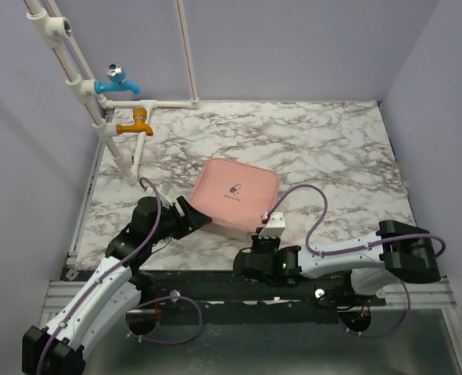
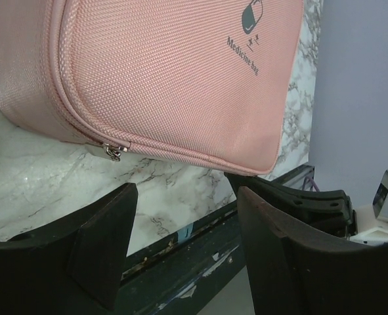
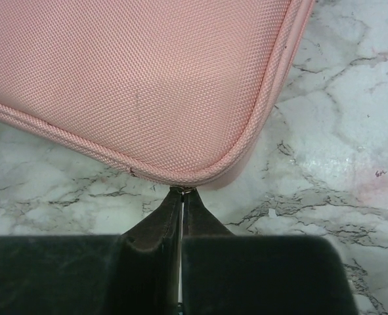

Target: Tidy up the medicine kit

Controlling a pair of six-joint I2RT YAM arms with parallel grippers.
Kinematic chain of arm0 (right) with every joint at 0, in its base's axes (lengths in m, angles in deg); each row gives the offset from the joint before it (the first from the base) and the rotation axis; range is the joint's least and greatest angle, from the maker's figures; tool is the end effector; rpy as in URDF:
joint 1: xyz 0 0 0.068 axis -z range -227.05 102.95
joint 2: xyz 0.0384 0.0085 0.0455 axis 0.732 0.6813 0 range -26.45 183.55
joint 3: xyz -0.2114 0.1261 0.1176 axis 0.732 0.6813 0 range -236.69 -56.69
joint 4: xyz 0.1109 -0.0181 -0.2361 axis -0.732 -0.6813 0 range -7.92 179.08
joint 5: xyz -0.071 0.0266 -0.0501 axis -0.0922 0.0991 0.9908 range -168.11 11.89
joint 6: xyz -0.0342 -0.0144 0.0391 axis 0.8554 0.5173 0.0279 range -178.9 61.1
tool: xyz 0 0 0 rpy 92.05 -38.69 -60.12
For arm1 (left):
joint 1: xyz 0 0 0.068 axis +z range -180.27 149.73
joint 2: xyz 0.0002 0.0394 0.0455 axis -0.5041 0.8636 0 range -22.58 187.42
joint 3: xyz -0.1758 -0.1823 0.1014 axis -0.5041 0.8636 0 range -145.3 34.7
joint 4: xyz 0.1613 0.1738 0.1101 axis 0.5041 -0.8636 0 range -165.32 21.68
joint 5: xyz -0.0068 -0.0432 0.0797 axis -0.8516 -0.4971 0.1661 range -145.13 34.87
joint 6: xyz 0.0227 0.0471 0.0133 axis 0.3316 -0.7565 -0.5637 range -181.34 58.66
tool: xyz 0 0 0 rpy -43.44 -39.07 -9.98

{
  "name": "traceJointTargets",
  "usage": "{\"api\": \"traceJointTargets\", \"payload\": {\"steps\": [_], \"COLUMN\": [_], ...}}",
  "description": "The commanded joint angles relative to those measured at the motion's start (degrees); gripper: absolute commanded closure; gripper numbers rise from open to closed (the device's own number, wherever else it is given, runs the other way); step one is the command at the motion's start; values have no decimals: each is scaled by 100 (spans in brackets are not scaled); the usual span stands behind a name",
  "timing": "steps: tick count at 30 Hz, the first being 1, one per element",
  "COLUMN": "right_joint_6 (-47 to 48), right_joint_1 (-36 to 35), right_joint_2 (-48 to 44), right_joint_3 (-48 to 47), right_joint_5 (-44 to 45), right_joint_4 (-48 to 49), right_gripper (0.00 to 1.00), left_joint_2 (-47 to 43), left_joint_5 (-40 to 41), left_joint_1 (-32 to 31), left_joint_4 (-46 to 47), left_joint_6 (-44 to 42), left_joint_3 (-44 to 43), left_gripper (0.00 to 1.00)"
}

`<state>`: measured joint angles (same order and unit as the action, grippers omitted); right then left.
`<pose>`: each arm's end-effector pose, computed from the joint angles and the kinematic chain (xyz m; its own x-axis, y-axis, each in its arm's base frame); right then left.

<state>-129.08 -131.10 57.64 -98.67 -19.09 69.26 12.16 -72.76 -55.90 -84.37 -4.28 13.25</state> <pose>0.0571 0.2537 0.1748 -0.4732 0.1300 -0.8713 -0.0733 0.9798 0.1861 0.1301 -0.0743 0.2131 -0.7859 -0.5101 -0.3494 -0.0173 0.5831 -0.8122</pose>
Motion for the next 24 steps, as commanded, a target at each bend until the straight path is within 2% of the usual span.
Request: {"api": "traceJointTargets", "payload": {"steps": [1, 5, 11, 19, 24], "right_joint_6": [-216, -58, 515, 1081, 1345], "right_joint_1": [-15, -14, -80, -381, -626], "right_joint_2": [-18, -64, -210, 58, 123], "right_joint_3": [72, 143, 364, 265, 258], "right_joint_5": [540, 487, 264, 411, 458], "right_joint_4": [-126, -87, 618, 1234, 1563], "right_gripper": [99, 99, 99, 99, 99], "left_joint_2": [-118, -181, -71, 386, 567], "left_joint_5": [-141, -280, -207, 89, 331], "left_joint_1": [-12, -12, -121, -237, -239], "left_joint_4": [47, 191, 424, 369, 52], "left_joint_6": [68, 345, 795, 1259, 1375], "left_joint_3": [38, 190, 416, 203, -4], "left_gripper": [35, 27, 24, 9, 5]}}
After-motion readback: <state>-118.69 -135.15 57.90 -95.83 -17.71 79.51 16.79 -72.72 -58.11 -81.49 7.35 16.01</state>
